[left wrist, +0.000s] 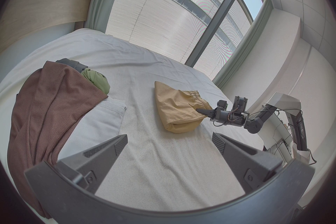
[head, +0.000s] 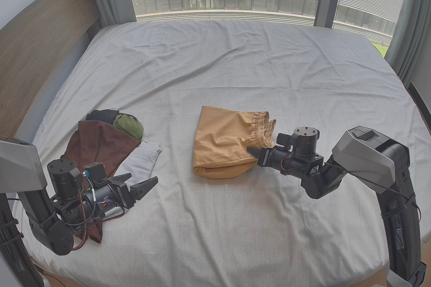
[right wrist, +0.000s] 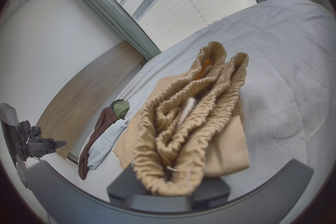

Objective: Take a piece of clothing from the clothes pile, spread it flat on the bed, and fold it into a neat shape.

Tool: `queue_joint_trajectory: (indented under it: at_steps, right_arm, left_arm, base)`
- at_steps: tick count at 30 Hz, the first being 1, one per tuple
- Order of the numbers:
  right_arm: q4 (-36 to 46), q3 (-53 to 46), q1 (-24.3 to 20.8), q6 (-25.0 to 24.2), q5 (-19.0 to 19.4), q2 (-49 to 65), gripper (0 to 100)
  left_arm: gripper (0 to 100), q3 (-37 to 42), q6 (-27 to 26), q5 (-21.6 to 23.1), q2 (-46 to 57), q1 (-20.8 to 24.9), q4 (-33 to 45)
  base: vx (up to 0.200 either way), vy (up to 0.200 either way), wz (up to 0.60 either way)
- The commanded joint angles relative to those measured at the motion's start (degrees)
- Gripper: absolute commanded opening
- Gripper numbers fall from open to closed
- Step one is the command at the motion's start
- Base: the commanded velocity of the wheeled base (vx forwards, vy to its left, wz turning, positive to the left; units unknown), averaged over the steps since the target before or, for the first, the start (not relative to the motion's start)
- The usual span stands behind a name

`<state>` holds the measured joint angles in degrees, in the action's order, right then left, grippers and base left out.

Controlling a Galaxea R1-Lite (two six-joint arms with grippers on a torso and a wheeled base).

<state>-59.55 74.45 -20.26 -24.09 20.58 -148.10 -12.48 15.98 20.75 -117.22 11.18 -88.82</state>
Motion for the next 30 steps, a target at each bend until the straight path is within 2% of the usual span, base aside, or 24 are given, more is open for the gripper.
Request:
queue_joint_trajectory:
  at_steps: [1,2,12,21,24,29,30]
  right_arm:
    - [-0.04,-0.18,-0.22,0.01,-0.19,-1.13,100]
    - [-0.04,-0.8,-0.31,0.01,-1.07,-1.13,100]
    - [0.05,-13.98,-0.92,2.99,-1.24,4.23,100]
    - [0.58,-21.01,-6.55,3.17,-0.89,10.99,100]
    - [0.66,-22.59,-9.97,2.56,-0.45,14.16,100]
    - [0.75,-21.89,-11.73,-0.43,0.08,17.32,100]
    - [0.84,-20.31,-11.73,-2.72,1.13,18.9,100]
  left_arm:
    - [100,-0.09,0.01,-0.01,0.07,-0.02,-0.04]
    - [100,-0.09,0.01,-0.01,0.07,-0.02,-0.04]
    - [100,-0.44,0.01,-0.01,0.15,-0.1,-0.04]
    - [100,-0.7,0.1,-0.01,0.24,-0.19,-0.12]
    - [100,-0.79,0.1,-0.01,0.24,-0.19,-0.12]
    - [100,-0.79,0.1,-0.01,0.33,-0.19,-0.12]
    - [100,-0.79,0.1,-0.01,0.33,-0.19,-0.12]
  base:
    - [0.0,0.0,0.0]
    - [0.0,0.0,0.0]
    - [0.0,0.0,0.0]
    - [0.0,0.0,0.0]
    - [0.0,0.0,0.0]
    - [0.0,0.0,0.0]
    - [0.0,0.0,0.0]
